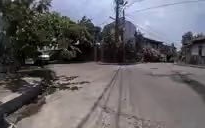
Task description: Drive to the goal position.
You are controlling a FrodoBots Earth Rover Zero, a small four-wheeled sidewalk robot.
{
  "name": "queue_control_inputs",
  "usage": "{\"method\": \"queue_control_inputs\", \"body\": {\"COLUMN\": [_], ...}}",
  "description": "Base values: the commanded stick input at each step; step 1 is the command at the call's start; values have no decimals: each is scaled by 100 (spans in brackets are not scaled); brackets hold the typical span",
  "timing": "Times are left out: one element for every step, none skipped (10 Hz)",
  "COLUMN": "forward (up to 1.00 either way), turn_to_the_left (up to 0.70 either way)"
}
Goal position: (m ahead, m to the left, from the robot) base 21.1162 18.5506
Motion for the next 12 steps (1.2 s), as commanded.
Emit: {"method": "queue_control_inputs", "body": {"forward": [100, 100, 100, 100, 100, 100, 100, 100, 100, 100, 100, 100], "turn_to_the_left": [0, 0, 0, 0, 0, 0, 0, 0, 33, 36, 17, 0]}}
